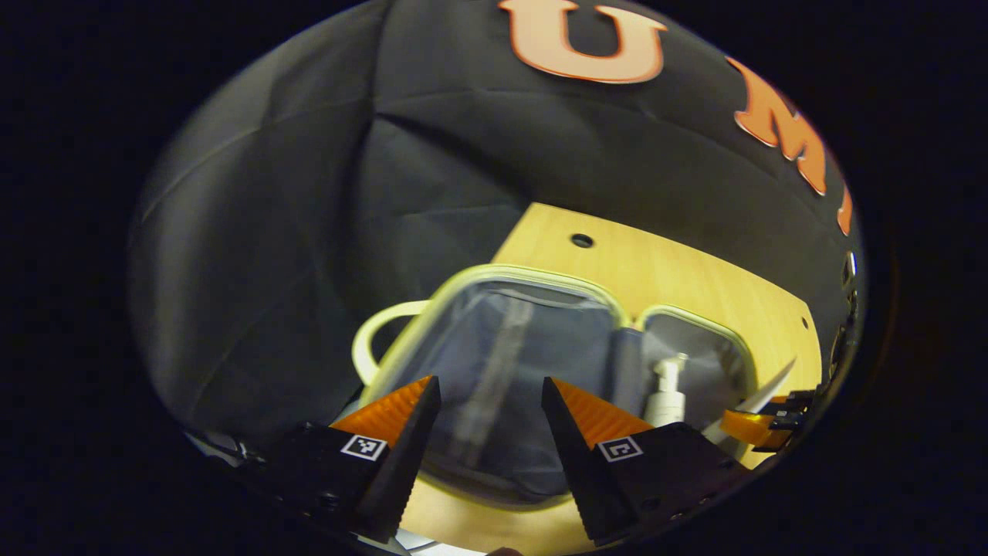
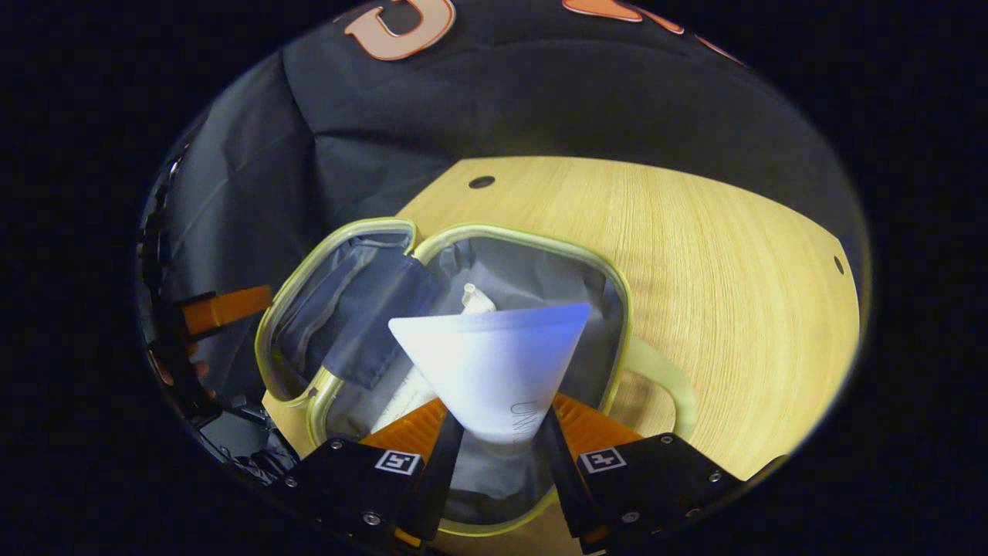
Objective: First open the suitcase, pack the skin care products into it, and then close the suitcase.
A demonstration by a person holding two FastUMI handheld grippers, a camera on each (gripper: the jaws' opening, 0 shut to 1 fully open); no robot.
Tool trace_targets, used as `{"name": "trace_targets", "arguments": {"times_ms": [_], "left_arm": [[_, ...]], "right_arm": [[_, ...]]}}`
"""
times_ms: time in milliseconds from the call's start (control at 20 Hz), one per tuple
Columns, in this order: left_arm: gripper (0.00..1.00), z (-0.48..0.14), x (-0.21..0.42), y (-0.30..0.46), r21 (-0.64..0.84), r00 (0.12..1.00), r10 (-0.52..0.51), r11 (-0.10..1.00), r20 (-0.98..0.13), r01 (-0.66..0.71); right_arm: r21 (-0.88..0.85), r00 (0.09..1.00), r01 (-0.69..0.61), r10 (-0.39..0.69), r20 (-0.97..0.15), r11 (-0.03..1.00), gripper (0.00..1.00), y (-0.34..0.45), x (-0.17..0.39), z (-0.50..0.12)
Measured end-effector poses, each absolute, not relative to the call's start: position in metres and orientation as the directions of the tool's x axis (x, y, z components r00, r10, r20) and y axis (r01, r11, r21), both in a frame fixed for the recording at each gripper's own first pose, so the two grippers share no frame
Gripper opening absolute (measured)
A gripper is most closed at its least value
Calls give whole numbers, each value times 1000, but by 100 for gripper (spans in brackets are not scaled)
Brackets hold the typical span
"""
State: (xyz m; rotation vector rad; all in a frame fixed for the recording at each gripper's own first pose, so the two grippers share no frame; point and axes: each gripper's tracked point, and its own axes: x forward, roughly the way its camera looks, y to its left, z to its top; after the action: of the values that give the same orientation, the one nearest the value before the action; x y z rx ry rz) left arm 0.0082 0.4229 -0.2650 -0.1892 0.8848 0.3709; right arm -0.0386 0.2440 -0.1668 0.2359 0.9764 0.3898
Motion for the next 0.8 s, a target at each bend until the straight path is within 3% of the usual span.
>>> {"name": "trace_targets", "arguments": {"times_ms": [200, 400, 550, 800], "left_arm": [[84, -283, -3, 511, 12, 552, 378, 833, -743, -554], [86, -291, -7, 560, -71, 542, 410, 747, -733, -661], [86, -292, -2, 582, -158, 557, 389, 699, -734, -697], [86, -306, -5, 602, -284, 550, 266, 636, -791, -717]], "right_arm": [[370, 474, -132, 387, -791, 919, 61, 243, -19, -178], [360, 435, -88, 361, -825, 929, 61, 250, -12, -194], [336, 431, -85, 339, -836, 938, 61, 253, -9, -201], [355, 421, -50, 342, -840, 934, 64, 255, -6, -204]]}}
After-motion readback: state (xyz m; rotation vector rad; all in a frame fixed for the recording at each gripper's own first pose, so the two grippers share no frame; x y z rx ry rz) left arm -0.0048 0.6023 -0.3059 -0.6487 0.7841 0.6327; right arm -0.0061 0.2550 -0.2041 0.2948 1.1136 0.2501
